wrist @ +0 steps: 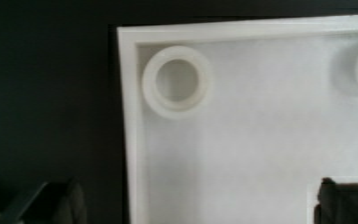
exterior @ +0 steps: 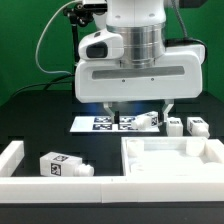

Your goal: Assemble one leg

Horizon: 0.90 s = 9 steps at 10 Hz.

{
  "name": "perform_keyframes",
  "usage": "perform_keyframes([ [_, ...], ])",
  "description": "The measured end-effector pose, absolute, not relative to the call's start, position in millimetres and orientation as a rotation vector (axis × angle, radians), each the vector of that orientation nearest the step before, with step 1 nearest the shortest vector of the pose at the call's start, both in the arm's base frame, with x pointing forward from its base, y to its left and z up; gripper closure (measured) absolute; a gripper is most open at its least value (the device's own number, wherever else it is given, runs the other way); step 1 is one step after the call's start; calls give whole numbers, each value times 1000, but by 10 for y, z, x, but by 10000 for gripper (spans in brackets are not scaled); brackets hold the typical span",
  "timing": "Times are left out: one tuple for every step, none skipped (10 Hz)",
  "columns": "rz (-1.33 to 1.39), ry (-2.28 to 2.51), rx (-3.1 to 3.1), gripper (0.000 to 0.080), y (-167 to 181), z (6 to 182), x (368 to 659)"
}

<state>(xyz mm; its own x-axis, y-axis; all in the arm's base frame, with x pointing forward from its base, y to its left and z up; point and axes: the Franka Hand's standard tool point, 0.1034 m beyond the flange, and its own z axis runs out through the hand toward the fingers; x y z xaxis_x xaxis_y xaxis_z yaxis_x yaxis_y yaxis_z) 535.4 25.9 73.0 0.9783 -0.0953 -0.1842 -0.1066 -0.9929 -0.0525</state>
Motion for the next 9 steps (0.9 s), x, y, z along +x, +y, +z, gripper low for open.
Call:
perform_keyframes([
  [396, 168, -3050, 151, 465, 766, 5199],
  [498, 166, -3058, 151, 621, 812, 5110],
  [577, 156, -3062, 151, 747, 843, 5031],
  [697, 144, -3035, 151, 732, 841, 4971],
  [813, 152, -3008, 151, 701, 830, 4972],
  [887, 151, -2991, 151, 702, 807, 4988],
  [916, 131, -2988, 151, 788, 745, 4922],
  [957, 106, -2980, 151, 894, 719, 4818],
  [988, 72, -2977, 151, 994, 711, 4711],
])
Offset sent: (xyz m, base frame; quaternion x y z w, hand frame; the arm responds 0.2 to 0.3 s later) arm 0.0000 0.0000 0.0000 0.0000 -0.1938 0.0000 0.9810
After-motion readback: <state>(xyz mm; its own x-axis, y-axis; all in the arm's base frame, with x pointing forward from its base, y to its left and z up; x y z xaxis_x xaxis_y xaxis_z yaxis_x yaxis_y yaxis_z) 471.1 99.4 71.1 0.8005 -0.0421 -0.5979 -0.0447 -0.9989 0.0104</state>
